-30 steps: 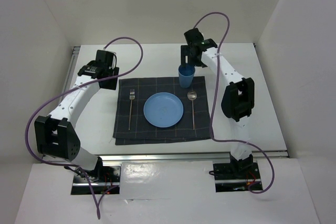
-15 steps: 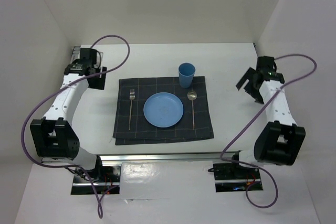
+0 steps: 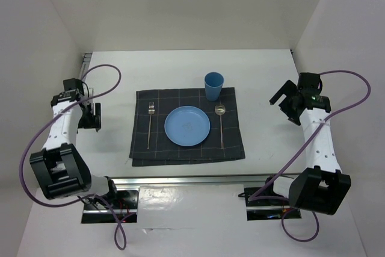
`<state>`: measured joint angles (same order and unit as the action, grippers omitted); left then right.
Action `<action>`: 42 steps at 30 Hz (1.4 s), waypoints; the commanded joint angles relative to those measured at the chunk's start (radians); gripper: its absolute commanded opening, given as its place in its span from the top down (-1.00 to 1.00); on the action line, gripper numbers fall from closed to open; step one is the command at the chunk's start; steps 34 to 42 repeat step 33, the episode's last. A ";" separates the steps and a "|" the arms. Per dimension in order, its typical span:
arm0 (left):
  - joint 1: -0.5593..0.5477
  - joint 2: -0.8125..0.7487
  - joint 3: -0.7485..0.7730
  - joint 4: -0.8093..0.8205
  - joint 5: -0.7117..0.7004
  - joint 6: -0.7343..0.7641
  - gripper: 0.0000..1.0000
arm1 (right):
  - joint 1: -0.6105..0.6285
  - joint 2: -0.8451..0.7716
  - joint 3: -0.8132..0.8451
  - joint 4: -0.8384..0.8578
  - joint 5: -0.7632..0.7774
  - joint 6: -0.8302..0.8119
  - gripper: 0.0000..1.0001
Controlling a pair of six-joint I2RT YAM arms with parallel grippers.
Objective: Set the dinner table for one person
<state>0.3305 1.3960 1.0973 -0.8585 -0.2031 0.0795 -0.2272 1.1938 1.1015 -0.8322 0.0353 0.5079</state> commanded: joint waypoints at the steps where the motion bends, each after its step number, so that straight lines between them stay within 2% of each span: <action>1: -0.004 -0.121 -0.005 -0.008 0.053 0.029 -0.63 | 0.003 -0.031 -0.005 -0.008 -0.072 -0.009 -1.00; 7: -0.004 -0.173 0.004 -0.062 0.086 0.020 -0.65 | 0.003 -0.065 -0.015 -0.077 -0.081 -0.045 -1.00; 17: -0.004 -0.236 0.027 -0.103 0.085 0.029 -0.65 | 0.003 -0.148 -0.043 -0.077 -0.138 -0.063 -1.00; 42: -0.004 -0.246 0.007 -0.094 0.094 0.057 -0.65 | 0.003 -0.175 -0.063 -0.096 -0.156 -0.072 -1.00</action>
